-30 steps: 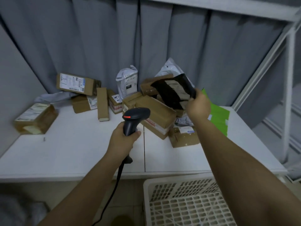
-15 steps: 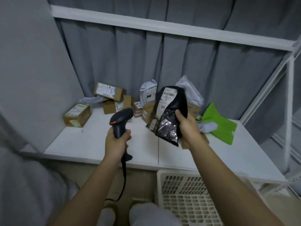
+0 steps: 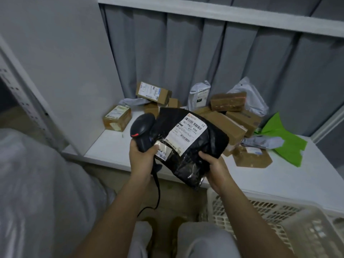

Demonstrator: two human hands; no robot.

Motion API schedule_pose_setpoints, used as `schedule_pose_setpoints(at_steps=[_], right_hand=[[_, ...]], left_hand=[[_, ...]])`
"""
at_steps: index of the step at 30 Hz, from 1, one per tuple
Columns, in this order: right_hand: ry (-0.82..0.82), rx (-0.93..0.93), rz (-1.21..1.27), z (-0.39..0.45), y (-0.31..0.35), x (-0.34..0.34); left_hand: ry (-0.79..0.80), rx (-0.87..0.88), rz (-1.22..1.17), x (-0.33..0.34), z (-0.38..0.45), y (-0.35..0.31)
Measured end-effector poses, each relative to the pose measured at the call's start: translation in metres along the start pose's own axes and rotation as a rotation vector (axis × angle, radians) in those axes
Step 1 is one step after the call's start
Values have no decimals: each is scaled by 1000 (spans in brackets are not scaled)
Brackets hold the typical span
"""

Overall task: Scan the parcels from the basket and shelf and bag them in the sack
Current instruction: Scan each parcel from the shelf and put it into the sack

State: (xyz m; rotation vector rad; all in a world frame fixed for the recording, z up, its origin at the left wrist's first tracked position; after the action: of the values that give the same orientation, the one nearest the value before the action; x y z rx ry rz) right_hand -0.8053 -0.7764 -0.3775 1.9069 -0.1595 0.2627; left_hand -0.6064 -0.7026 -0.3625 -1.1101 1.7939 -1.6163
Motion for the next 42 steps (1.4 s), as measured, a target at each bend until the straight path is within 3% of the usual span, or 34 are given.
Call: schedule_pose_setpoints(at_steps=[5, 10, 15, 19, 23, 31, 42], right_hand=[[5, -45, 10, 15, 16, -6], [72, -82, -612, 16, 35, 21], [-120, -379, -815, 22, 32, 35], [-87, -491, -947, 29, 27, 44], [-93, -545, -949, 38, 43, 47], [69, -605, -1210, 56, 75, 58], [15, -501, -1051, 64, 83, 49]], left_hand=[[21, 282, 169, -24, 14, -13], [78, 371, 241, -33, 20, -11], [105, 394, 324, -41, 25, 0], [99, 423, 507, -50, 32, 11], [105, 424, 597, -54, 34, 13], [271, 398, 461, -28, 13, 9], [370, 338, 482, -7, -6, 8]])
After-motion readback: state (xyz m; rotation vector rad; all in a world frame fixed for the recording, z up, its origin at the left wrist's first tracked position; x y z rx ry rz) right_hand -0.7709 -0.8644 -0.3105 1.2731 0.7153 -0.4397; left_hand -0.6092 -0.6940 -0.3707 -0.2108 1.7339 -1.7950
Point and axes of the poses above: each hand's wrist, its own z-axis towards the middle knuckle, its own x-axis out of the palm, y = z × x, the point moved 4 cm from there along z, towards the middle knuckle, and after that the axes turned 9 degrees about -y, right-handed, at the moved point
